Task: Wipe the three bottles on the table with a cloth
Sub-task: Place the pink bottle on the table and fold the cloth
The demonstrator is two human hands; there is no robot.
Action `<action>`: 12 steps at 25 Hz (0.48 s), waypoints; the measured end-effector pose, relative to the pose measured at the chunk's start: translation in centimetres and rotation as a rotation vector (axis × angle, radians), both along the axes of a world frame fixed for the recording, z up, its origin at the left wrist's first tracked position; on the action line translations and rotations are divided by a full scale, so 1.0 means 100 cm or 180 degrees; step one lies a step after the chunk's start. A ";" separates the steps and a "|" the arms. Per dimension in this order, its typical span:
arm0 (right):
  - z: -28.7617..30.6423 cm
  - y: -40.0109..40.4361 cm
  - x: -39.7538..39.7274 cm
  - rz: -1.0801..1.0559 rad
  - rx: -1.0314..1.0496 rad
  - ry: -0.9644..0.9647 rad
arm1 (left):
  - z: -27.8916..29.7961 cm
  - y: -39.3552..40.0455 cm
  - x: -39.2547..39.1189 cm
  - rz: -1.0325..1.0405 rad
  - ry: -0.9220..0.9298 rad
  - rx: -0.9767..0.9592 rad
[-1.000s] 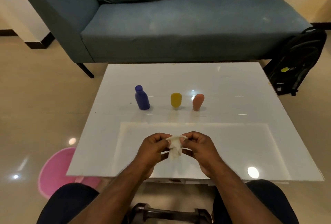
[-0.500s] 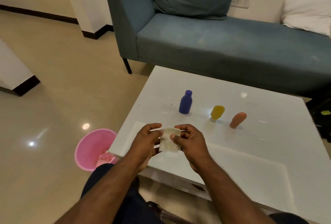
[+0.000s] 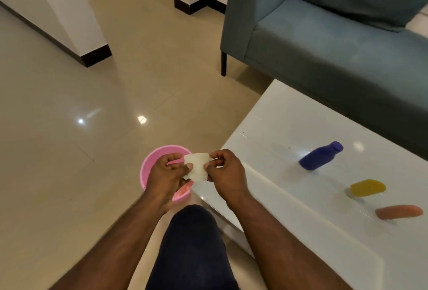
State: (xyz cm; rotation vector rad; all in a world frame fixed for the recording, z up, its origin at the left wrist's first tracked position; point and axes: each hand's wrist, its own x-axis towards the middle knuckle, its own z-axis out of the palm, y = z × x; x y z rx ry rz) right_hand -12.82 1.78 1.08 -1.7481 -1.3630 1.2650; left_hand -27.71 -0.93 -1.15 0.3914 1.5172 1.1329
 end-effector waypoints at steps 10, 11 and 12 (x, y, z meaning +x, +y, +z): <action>-0.048 0.045 -0.063 0.1041 -0.0175 -0.0834 | -0.071 0.024 -0.061 0.0144 0.1017 -0.0380; -0.051 0.047 -0.062 0.1149 -0.0250 -0.0904 | -0.081 0.022 -0.067 -0.0080 0.1263 -0.0508; -0.053 0.047 -0.059 0.1221 -0.0319 -0.0978 | -0.085 0.019 -0.071 -0.0297 0.1557 -0.0638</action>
